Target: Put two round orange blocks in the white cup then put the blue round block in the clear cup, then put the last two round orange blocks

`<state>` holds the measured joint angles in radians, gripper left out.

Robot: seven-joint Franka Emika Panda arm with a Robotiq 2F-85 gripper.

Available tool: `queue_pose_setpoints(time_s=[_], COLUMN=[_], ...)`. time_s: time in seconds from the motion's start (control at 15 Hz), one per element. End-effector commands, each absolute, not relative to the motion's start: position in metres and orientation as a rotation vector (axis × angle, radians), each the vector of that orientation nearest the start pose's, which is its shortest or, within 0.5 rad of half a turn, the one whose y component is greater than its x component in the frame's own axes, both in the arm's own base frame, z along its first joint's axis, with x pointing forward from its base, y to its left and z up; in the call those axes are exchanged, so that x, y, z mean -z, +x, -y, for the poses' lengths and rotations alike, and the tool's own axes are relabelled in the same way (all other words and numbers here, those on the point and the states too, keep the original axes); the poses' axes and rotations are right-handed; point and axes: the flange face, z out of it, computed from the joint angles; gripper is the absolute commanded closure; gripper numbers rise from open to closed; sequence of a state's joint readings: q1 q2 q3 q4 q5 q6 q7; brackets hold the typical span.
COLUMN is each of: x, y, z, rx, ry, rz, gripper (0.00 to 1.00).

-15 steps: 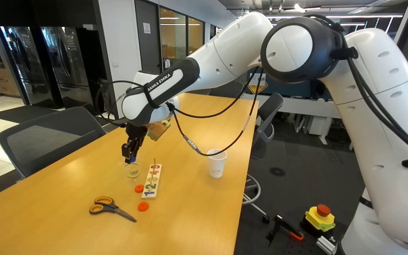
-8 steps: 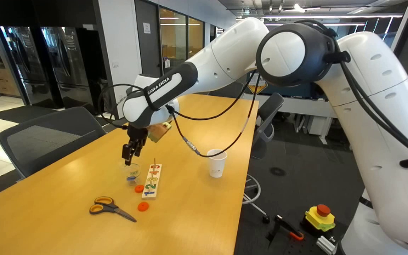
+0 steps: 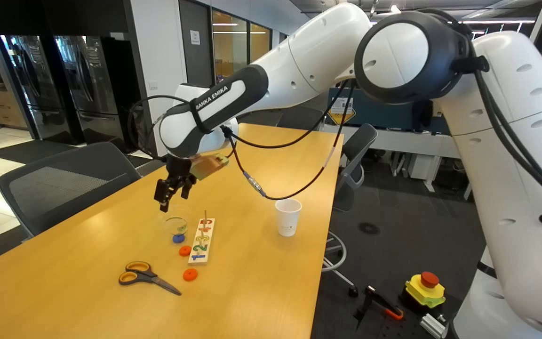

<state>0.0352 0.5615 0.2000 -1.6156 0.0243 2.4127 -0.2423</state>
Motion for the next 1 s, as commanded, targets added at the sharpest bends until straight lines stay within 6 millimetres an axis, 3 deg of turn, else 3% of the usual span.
queue_pose_setpoints(time_s=[0.0, 0.47, 0.93], x=[-0.346, -0.309, -0.273], y=[0.667, 0.626, 0.612], z=[-0.150, -0.182, -0.217], rx=[0.285, 0.044, -0.051], ry=[-2.960, -2.939, -2.859], rz=[0.510, 0.415, 0.282], gripper=[0.00, 0.00, 0.00])
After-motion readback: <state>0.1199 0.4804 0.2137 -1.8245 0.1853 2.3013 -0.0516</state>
